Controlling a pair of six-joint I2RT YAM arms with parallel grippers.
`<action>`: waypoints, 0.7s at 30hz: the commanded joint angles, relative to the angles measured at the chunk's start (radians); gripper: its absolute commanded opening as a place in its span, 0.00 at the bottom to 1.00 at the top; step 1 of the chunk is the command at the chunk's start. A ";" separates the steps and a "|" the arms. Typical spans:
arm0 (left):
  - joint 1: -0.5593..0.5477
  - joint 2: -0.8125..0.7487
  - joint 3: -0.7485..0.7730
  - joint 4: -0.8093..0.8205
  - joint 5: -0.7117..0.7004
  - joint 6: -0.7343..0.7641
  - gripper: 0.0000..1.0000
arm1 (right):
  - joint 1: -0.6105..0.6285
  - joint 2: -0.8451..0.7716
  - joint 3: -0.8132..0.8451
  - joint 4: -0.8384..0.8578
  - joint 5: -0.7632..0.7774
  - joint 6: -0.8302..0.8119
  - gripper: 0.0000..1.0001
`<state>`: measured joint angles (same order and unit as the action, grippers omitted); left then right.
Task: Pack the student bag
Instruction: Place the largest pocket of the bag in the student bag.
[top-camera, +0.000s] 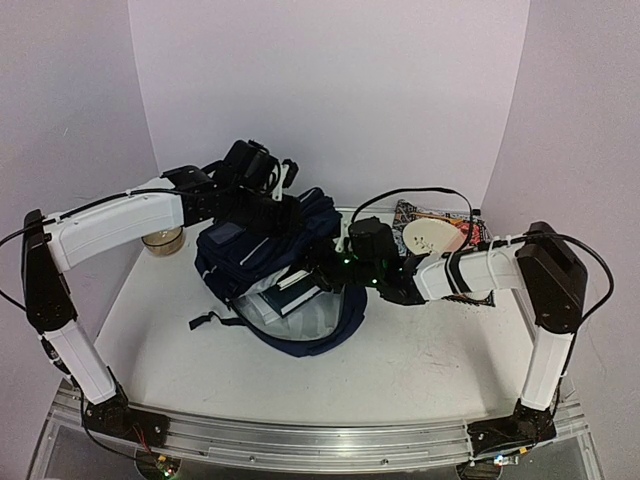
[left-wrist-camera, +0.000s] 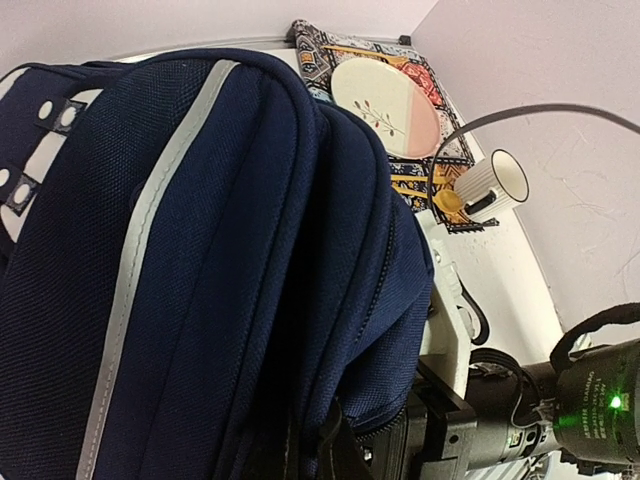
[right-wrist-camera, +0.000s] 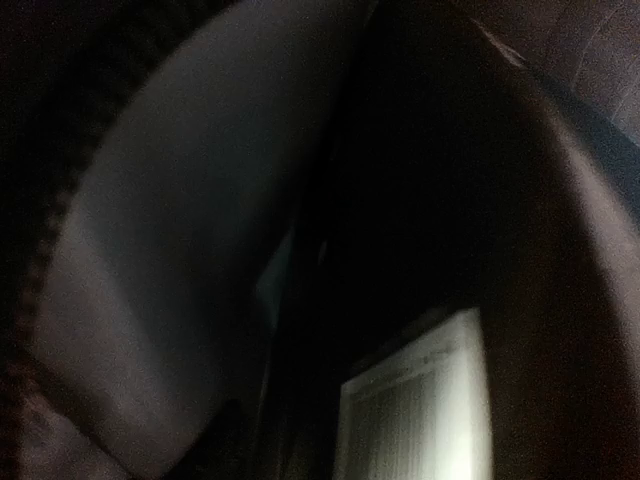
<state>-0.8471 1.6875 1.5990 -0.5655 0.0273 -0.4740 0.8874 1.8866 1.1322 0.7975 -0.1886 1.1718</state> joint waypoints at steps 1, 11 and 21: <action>-0.009 -0.097 -0.005 0.145 -0.017 -0.005 0.00 | 0.021 -0.102 0.054 -0.057 0.011 -0.117 0.54; -0.007 -0.100 -0.048 0.173 -0.051 -0.012 0.00 | 0.046 -0.212 0.060 -0.292 0.025 -0.251 0.75; -0.006 -0.093 -0.090 0.183 -0.050 -0.014 0.00 | 0.056 -0.220 0.030 -0.392 -0.010 -0.323 0.76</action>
<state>-0.8520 1.6520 1.5150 -0.4987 -0.0046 -0.4790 0.9292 1.7199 1.1343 0.4159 -0.1760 0.9220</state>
